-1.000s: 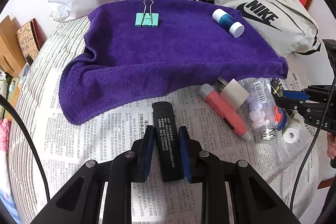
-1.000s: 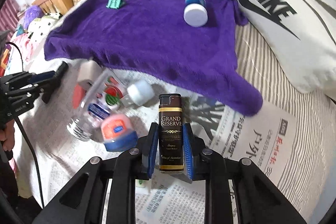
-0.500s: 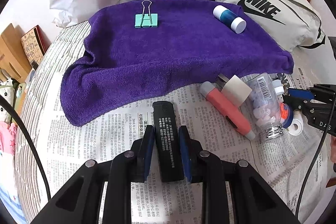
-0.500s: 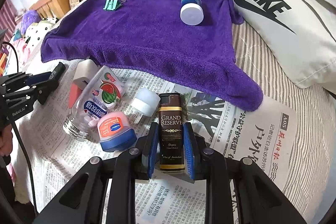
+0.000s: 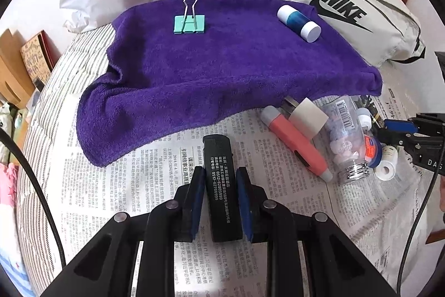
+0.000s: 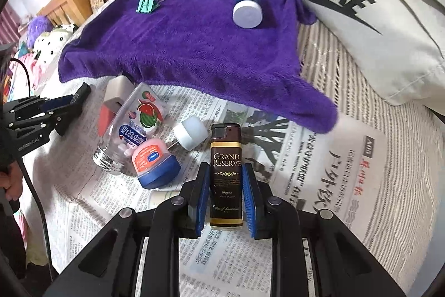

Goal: Organize rigid objects
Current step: 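Carry the black tube and gold bottle onto the towel and open both tools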

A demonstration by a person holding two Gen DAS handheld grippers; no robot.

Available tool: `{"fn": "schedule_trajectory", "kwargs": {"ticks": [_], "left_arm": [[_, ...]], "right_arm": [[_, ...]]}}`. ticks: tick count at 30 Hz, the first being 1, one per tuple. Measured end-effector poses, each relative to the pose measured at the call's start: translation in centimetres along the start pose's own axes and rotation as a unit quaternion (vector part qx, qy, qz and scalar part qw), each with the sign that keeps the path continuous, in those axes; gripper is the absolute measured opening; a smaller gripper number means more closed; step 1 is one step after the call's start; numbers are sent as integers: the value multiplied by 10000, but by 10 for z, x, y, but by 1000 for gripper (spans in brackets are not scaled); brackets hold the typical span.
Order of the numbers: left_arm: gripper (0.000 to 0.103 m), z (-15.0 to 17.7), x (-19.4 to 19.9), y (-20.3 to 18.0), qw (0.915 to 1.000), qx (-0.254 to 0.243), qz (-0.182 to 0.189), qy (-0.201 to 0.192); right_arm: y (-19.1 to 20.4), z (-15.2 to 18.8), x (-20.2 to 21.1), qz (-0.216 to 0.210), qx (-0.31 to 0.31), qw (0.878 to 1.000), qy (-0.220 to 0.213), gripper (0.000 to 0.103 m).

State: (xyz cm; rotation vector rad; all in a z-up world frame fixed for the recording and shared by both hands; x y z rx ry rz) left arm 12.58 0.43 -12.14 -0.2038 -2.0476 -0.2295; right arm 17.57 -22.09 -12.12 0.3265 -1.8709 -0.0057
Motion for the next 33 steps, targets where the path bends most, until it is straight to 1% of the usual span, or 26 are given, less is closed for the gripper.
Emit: {"fn": "schedule_trajectory", "kwargs": {"ticks": [6,9,13,15,19,24,26,30,33], "left_arm": [[22,-2,13,4,10000,-8,-1,-78],[22,-6,31,8,9995,14,137,-290],[22,-16,49,16,9977,118,394,-547],[22,-22,54,19,9972,138,427,-595],[22,-36,62,29,9966,153,360,-719],[22,-53,64,42,9966,197,231,-767],[22,-61,59,48,9965,227,255,-762],[22,-75,45,60,9972,301,125,-668],[22,-84,34,70,9975,389,63,-585]], "right_arm": [[-5,-2,22,-50,-149,9995,-277,23],[-1,-7,37,-182,-177,9987,-442,23],[0,-17,47,-209,-200,9980,-555,23],[1,-24,49,-236,-209,9978,-575,23],[3,-39,49,-280,-236,9973,-629,23],[4,-55,50,-316,-287,9967,-686,23],[5,-63,49,-265,-284,9966,-722,23],[5,-79,41,-228,-316,9966,-719,23],[2,-92,26,-157,-442,9973,-567,23]]}}
Point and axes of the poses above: each gripper's, at about its wrist camera, not at the fingertips, and x roughly against the way its jaws point, y to its left, z to its underside, the point moved 2 cm from there along -x, roughly the way its jaws point, and after that the axes turned 15 degrees about -x, right-handed, at the moved point
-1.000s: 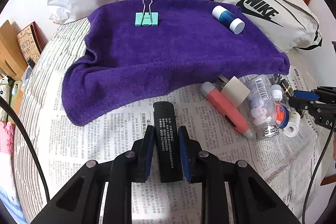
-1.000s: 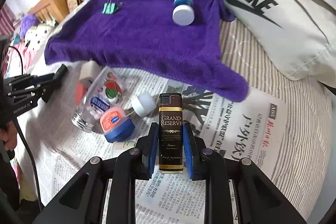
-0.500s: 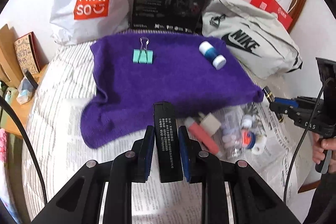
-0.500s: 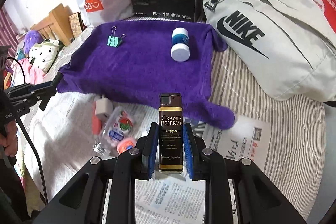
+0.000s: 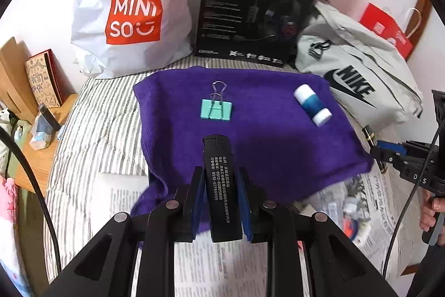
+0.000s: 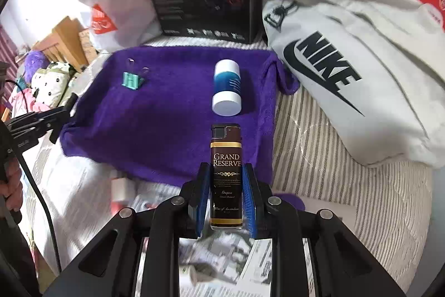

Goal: Organize rigid objects
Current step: 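Carry the black tube and gold bottle onto the towel and open both tools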

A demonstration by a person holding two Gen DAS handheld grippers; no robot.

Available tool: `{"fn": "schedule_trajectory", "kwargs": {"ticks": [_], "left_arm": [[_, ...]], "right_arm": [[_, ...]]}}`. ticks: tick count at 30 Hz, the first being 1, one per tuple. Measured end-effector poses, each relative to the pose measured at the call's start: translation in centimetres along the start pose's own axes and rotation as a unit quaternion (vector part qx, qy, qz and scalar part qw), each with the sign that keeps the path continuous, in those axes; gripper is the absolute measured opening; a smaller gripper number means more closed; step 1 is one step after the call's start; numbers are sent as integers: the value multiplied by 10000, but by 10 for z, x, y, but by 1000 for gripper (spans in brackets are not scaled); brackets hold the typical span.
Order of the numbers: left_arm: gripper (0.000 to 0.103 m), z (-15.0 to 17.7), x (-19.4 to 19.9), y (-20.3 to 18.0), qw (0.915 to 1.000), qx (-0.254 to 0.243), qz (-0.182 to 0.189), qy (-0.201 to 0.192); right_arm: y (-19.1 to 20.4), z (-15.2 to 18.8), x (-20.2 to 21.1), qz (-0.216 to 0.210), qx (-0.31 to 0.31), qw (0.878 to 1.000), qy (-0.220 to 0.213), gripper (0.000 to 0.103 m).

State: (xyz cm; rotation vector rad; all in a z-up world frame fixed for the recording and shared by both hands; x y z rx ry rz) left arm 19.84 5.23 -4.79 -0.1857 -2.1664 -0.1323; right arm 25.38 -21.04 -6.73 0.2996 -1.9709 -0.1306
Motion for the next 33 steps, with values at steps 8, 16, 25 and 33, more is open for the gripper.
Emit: {"fn": "schedule_trajectory", "kwargs": {"ticks": [8,16,25,33], "left_arm": [[22,-15,-31,18,9998,87,-53,162],[22,-24,-58,27,9994,136,-36,302],[22,-30,-87,41,9985,321,8,445],[22,-33,-102,39,9985,191,-141,503]], "right_arm": [[1,-18,-46,198,8,9994,271,23],[6,-21,-74,280,95,9985,456,23],[11,-25,-86,289,154,9983,475,23],[7,-26,-85,199,167,9987,446,24]]}}
Point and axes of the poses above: each gripper's, at about its wrist camera, not at the fingertips, and x roughly against the way its jaws point, y to its left, z to its underside, the point moved 2 cm from there along -x, roughly the way its jaws point, and after that the axes turned 15 degrees about -x, right-handed, at the moved point
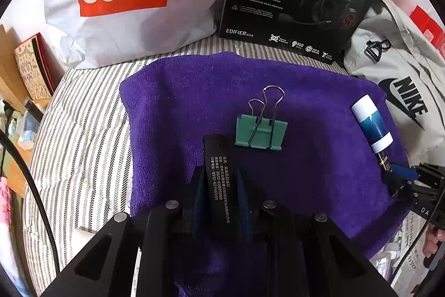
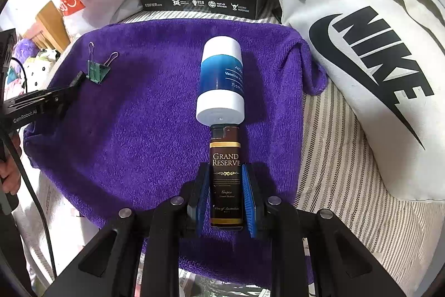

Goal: Organize rigid objects
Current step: 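Carry the black tube and gold bottle onto the towel and open both tools, then grasp the pink tube with the left tool while the right tool grasps the white roll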

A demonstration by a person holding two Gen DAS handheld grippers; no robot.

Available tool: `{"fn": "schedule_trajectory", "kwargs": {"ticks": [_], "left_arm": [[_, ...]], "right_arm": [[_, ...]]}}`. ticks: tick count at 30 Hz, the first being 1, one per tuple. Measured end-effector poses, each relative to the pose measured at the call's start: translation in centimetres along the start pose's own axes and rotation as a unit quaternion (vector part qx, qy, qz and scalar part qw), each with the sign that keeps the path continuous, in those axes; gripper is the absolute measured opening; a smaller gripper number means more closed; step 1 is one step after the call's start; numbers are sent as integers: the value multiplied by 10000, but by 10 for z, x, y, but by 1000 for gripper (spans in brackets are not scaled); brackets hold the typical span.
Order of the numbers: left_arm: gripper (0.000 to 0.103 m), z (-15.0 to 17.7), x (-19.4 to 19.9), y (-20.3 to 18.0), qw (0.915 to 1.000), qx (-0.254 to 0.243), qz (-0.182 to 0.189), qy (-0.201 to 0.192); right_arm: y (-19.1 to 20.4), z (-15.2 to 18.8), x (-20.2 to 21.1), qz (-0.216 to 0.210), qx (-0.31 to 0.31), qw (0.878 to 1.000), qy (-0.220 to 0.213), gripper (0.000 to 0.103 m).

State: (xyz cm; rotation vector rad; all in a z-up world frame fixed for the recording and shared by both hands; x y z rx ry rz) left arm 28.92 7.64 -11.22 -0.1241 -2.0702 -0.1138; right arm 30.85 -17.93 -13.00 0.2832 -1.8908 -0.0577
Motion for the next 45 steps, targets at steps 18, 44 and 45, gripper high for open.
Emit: {"fn": "schedule_trajectory", "kwargs": {"ticks": [18,44,45], "left_arm": [[38,26,36,-10,9997,-91,-199,113],[39,90,50,-145,9956,-503,621,498],[39,90,50,-147,9955,-578,574,494]], "right_arm": [[0,22,37,34,47,10000,-5,43],[-31,146,115,-652,-752,9949,-162,44],[-29,147,114,-651,-731,9951,-153,44]]}}
Point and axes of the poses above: each gripper's, at about its wrist camera, not at the fingertips, and x roughly against the way its jaws point, y to its left, z to its underside, the point moved 2 cm from there along -x, roughly the way its jaws point, and after that the axes turned 15 degrees about -x, right-handed, at the moved point
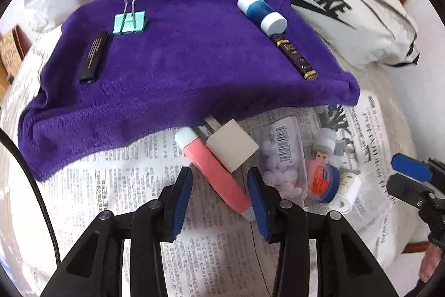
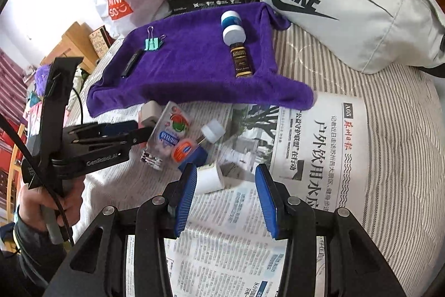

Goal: Organize rigid objects
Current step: 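Grasp the pink tube with the left tool while the right tool grasps the white roll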

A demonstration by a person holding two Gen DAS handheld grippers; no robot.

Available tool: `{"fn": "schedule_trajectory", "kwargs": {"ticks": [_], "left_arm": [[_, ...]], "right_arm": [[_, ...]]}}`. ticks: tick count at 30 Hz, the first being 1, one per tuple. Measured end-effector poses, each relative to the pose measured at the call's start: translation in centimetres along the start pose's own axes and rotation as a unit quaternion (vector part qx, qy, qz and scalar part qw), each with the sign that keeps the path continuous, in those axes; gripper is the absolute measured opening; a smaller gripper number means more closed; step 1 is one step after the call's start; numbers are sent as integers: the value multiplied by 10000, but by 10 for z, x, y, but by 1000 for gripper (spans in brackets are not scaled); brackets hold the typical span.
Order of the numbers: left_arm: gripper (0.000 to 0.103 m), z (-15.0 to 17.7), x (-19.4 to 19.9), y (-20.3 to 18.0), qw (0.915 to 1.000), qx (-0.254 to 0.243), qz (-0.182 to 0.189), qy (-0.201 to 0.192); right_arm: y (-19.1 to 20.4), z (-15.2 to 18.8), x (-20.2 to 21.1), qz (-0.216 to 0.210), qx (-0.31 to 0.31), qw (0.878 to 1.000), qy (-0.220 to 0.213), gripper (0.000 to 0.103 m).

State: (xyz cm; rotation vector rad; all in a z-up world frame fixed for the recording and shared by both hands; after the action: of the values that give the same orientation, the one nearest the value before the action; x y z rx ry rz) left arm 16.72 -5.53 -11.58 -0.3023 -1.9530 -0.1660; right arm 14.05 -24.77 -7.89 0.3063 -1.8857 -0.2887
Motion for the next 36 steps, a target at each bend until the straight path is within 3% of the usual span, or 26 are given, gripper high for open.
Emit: {"fn": "schedule_trajectory", "kwargs": {"ticks": [8,15,19,31,34,36], "left_arm": [[39,25,15,23,9984,-56,-557,70],[38,15,11,25,9989,-186,-403,-123],[16,6,5,12,9969,-498,-568,-221],[16,10,8,14,9973,-418,-493,-350],[16,10,8,14,9971,-411,-506,-383],[16,11,8,15,9972,-397,-480,-411]], "right_arm": [[0,5,-7,-81,18,9999,69,44],[-4,9,-12,-94,-13,9999,133,44],[2,16,-13,-183,102,9997,124,44],[15,25,-52,-23,412,9990,152,44],[18,25,-54,-7,516,9986,73,34],[20,24,-54,76,589,9982,81,33]]}}
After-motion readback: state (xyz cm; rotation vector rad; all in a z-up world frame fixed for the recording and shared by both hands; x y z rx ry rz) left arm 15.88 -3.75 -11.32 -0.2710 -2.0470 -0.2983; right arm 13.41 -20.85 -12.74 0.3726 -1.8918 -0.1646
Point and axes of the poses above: each gripper's, at about its wrist camera, not at the fingertips, and x roughly against the way its jaws point, y to its left, z to its underside, the point moved 2 cm from there along -x, roughly the way its jaws point, and after that the axes turned 15 degrees about -x, right-handed, at the moved point
